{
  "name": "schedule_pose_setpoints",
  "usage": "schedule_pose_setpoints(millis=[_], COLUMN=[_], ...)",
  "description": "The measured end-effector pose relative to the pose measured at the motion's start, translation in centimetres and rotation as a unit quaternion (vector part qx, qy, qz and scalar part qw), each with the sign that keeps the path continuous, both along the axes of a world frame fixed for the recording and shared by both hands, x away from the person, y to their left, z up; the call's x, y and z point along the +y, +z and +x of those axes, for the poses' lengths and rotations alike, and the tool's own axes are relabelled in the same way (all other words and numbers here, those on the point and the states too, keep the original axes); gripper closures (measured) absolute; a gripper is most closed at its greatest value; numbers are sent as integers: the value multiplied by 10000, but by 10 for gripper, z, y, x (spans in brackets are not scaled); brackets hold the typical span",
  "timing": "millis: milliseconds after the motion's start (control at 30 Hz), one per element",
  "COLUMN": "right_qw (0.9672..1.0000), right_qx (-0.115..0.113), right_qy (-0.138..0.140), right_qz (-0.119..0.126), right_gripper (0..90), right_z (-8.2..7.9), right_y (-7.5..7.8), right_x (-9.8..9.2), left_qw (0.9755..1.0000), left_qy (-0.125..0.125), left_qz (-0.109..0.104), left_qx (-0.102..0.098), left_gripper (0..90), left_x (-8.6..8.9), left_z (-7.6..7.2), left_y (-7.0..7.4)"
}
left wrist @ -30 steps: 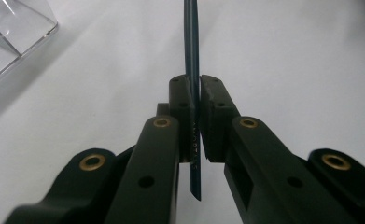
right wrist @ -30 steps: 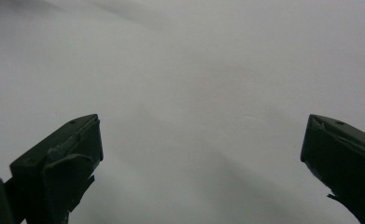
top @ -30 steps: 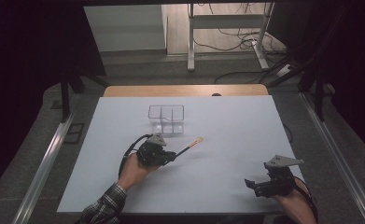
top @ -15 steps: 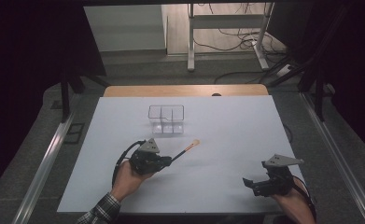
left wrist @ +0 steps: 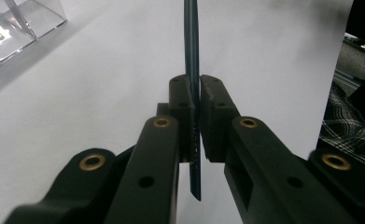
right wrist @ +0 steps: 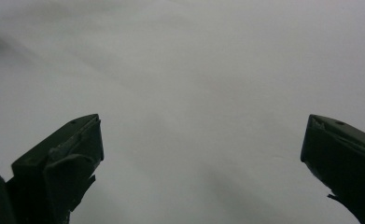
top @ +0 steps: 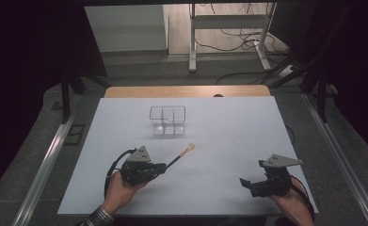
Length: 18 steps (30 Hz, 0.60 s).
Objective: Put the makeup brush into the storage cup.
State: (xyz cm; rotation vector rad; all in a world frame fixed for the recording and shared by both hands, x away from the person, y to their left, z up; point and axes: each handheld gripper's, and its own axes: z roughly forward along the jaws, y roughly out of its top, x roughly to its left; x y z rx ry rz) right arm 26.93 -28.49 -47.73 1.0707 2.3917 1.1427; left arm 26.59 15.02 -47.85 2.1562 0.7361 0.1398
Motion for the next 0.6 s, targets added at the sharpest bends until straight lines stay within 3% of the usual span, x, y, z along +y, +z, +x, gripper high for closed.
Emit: schedule_pose_setpoints(millis=[167,367,600], right_qw=[9999,9997,9991], right_qx=[-31,5,30], right_qy=[108,230,401], right_qz=[48,89,151], right_gripper=[0,0,0], right_z=[1,3,6], right_y=[2,4,6], right_x=[7,17,29], left_qw=[9999,10000,10000], left_qy=[-3,56,71], left_qz=[136,-56,-13], left_qx=[12,-3,-19], left_gripper=[844,844,844], left_x=[0,3,3], left_z=[-8,-16,-24], left_y=[-1,0,0])
